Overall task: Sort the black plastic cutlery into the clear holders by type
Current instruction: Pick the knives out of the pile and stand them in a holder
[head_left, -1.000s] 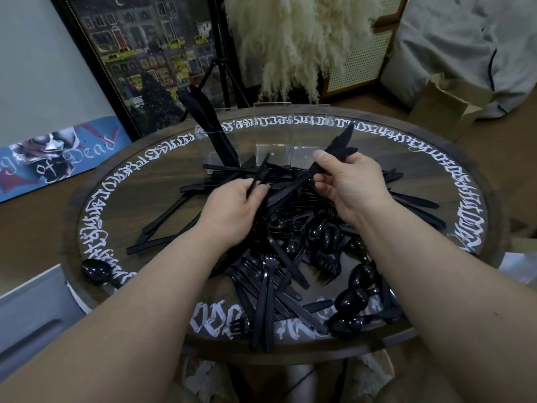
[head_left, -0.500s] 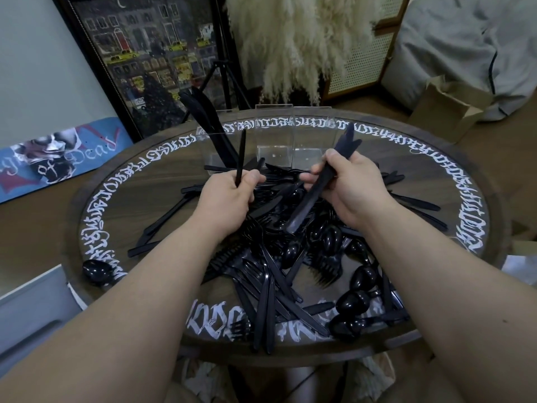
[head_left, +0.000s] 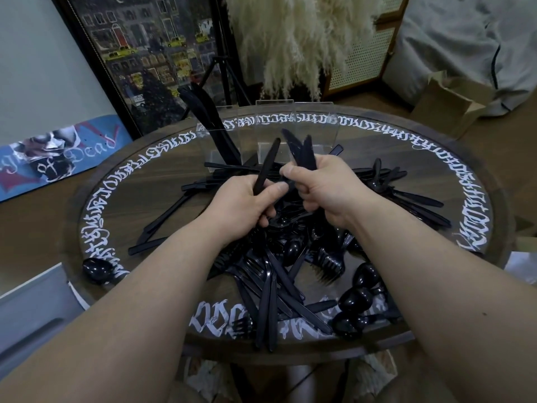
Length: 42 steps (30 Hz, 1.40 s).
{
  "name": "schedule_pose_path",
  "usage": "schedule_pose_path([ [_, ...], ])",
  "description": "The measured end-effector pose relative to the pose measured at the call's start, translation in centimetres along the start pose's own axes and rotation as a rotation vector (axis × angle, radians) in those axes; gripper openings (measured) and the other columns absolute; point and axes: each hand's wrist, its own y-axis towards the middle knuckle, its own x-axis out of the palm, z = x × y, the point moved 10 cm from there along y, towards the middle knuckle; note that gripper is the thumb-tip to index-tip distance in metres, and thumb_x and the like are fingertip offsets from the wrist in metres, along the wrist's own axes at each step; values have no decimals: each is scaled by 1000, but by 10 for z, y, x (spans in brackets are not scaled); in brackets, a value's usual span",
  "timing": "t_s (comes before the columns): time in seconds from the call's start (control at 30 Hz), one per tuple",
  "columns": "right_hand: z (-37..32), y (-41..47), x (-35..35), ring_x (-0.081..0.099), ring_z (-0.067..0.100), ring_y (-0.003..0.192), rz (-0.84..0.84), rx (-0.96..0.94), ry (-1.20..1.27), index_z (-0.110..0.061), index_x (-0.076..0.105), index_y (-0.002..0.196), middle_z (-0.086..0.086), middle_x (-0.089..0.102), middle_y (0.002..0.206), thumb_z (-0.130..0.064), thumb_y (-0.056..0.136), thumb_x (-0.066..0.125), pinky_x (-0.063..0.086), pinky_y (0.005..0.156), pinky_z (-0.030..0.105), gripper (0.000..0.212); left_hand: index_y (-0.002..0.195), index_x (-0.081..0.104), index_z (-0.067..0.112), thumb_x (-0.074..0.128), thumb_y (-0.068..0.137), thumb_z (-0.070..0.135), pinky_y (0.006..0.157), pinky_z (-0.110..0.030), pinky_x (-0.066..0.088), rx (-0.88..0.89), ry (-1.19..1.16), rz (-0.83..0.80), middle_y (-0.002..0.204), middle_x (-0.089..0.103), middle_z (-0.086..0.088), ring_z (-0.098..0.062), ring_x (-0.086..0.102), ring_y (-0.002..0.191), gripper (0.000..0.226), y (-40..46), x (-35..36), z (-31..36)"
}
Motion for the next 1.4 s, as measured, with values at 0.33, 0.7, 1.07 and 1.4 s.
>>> schedule_pose_path([
  [0.33, 7, 1, -37, 23, 7, 41, 169, 25, 96, -18, 44, 71, -1, 31, 57, -9, 92, 58, 21, 40, 20, 27, 79, 51, 16, 39, 93, 18, 50, -26, 37, -199, -175, 182, 66, 59, 0, -17, 50, 58, 19, -3, -31, -26],
  [0.7, 7, -6, -25, 40, 13, 51, 89, 121, 219, -11, 57, 75, 2, 50, 61, -19, 99, 40, 35, 52, 26, 31, 97, 74, 25, 63, 89, 37, 78, -18, 45, 64, 219, 291, 85, 65, 16, -4, 61, 86, 18, -10, -38, 12],
  [1.07, -2, -9, -34, 48, 7, 52, 194, 10, 258, -10, 66, 84, 1, 56, 68, -22, 96, 55, 47, 48, 16, 20, 92, 61, 26, 58, 94, 25, 70, -27, 51, 104, 76, -102, 74, 67, 6, -7, 66, 67, 3, -6, 32, 16],
  [1.4, -3, -11, -29, 57, 9, 56, 103, 11, 368, -5, 61, 85, 5, 65, 73, -1, 92, 56, 55, 56, 19, 10, 88, 56, 22, 43, 100, 15, 60, -22, 44, 13, -23, -53, 73, 62, 3, -8, 59, 59, 19, -4, 21, 3],
])
